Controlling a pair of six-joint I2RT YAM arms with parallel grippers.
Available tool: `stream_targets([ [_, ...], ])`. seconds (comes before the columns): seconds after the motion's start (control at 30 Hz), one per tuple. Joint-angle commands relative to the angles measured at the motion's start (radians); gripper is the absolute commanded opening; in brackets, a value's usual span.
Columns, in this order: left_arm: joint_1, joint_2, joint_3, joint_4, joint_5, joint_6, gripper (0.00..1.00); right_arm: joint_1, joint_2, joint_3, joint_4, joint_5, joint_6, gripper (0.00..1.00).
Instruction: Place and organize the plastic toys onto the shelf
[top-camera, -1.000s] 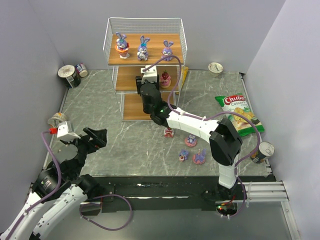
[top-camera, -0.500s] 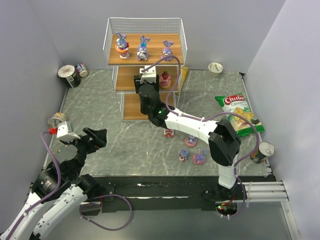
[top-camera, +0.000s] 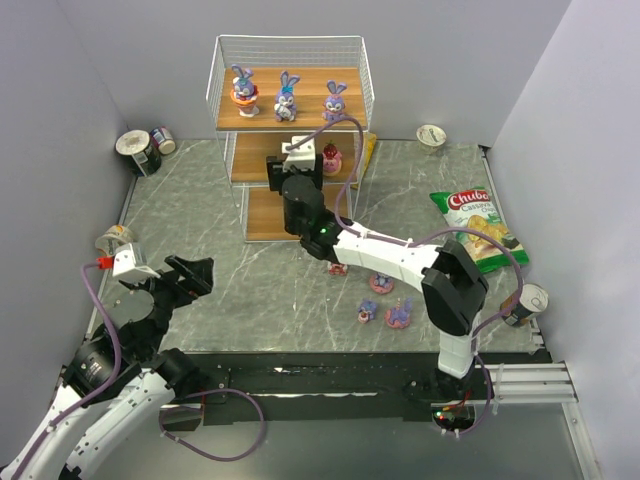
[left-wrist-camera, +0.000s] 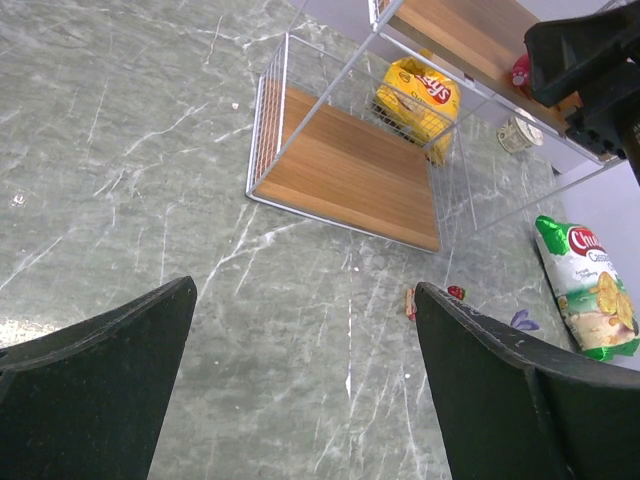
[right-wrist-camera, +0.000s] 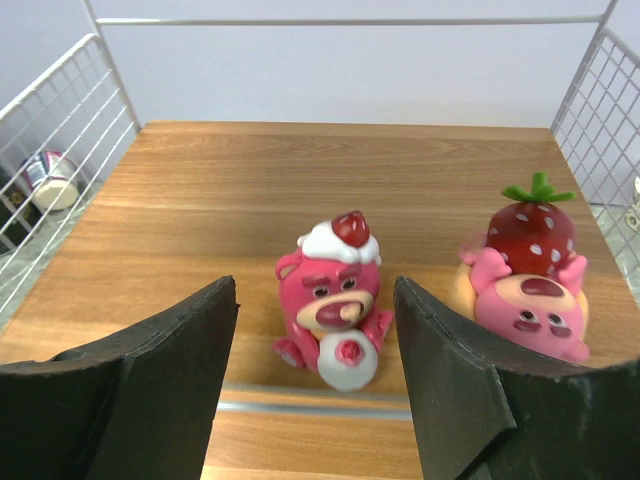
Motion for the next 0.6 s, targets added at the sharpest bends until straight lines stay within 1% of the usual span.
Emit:
stream_targets([
  [0.0,0.0,-0.014,0.012,-0.005,-0.02,-0.008,0.97,0.024,-0.103,-0.035,0.09,0.003,-0.017,0.71],
  [0.2,0.0,-0.017,0.012,-0.006,-0.022,-0.011,0.97,0.043,-0.19,-0.112,0.099,-0.019,-0.001,0.72],
  [0.33,0.0,-0.026,0.012,-0.006,-0.024,-0.011,0.96,0.052,-0.257,-0.187,0.064,-0.051,0.049,0.71],
  [0.4,0.0,-0.028,0.012,-0.005,-0.022,-0.01,0.96,0.053,-0.314,-0.23,-0.002,-0.098,0.101,0.65],
  [0.43,0.0,-0.03,0.012,-0.005,-0.021,-0.01,0.97,0.052,-0.333,-0.244,-0.022,-0.118,0.146,0.55],
  [0.5,0.0,-0.028,0.01,-0.003,-0.017,-0.008,0.96,0.052,-0.377,-0.27,-0.092,-0.157,0.187,0.44],
  [0.53,0.0,-0.03,0.01,-0.002,-0.016,-0.007,0.97,0.052,-0.388,-0.273,-0.118,-0.183,0.219,0.33],
  [0.57,0.0,-0.03,0.01,0.0,-0.013,-0.007,0.96,0.05,-0.394,-0.275,-0.158,-0.19,0.232,0.29],
])
